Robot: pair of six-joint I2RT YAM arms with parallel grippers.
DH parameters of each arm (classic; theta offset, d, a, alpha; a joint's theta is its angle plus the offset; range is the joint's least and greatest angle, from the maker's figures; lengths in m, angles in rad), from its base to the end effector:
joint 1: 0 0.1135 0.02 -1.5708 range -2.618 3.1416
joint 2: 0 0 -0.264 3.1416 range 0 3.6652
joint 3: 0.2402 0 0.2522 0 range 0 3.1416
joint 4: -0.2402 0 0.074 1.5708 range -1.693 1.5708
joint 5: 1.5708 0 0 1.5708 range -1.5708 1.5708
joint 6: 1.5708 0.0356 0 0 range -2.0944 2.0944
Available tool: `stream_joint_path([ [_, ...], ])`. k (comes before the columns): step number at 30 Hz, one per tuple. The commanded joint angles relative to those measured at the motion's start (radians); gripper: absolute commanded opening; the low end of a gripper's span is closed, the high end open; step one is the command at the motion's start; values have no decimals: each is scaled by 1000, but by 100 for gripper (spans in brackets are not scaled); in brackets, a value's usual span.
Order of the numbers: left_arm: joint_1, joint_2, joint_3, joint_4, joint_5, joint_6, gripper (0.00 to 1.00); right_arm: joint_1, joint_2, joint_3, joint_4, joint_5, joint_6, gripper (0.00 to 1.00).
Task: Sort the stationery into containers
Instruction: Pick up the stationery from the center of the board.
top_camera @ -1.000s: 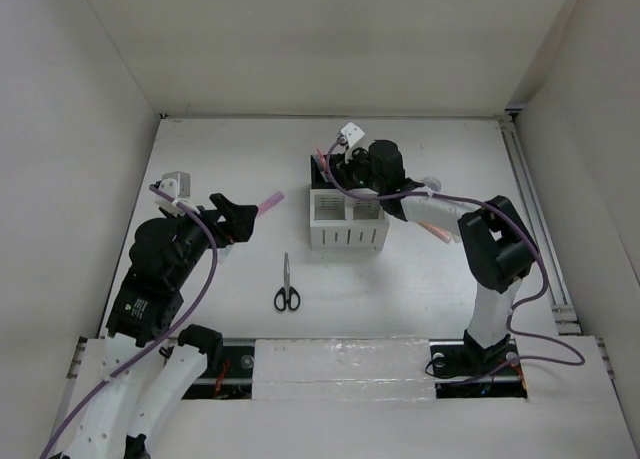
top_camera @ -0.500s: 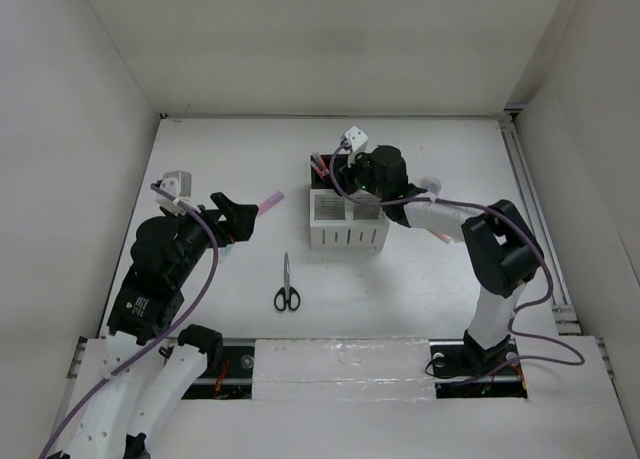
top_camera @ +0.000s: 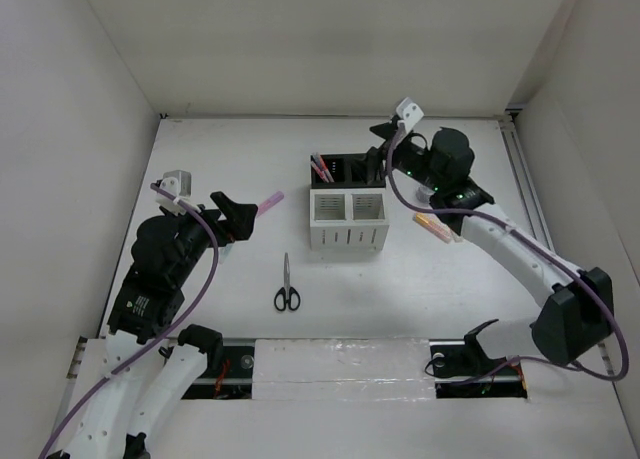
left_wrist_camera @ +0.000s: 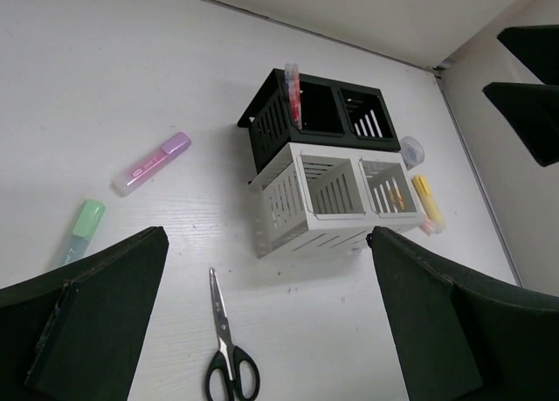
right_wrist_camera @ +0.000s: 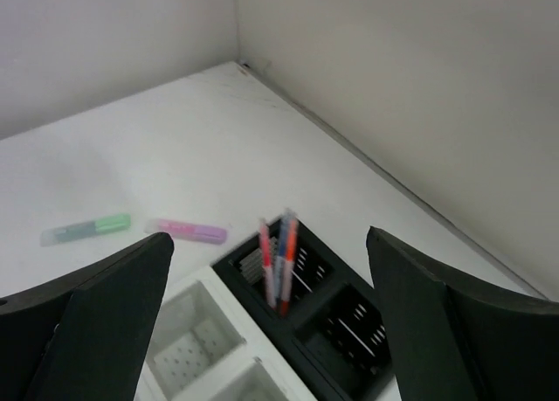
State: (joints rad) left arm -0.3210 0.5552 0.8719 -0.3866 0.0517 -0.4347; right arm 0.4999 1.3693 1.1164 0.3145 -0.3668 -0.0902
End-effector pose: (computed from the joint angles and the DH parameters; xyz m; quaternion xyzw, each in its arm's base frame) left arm 0.1124 -0.0393 0.3783 -0.0239 0.7310 -0.2691 0.6267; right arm 0.2803 0.1676 0.3756 -0.3230 0.6058 0.2680 0.6759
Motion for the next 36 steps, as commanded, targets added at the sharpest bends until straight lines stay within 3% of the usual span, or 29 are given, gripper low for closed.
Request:
stream_joint_path([
  [1, -4, 6, 6, 31, -15, 4, 100, -79, -71, -39, -184, -31, -57, 98],
  [7, -4, 35, 24, -18, -143, -28, 100, -234, -191, -148, -222, 183, 27, 100],
  [13, -4, 66, 24, -28, -191, -41, 100, -368, -20, 3, -458, 301, 162, 100],
  [19, -4, 75, 24, -28, -182, -41, 100, -368, 220, 152, -608, 503, 237, 99],
  [28, -4, 106, 24, -28, -158, -41, 100, -386, 414, 184, -608, 496, 257, 99],
  [36, -4, 117, 24, -28, -148, -41, 100, -386, 484, 184, -560, 485, 267, 95],
])
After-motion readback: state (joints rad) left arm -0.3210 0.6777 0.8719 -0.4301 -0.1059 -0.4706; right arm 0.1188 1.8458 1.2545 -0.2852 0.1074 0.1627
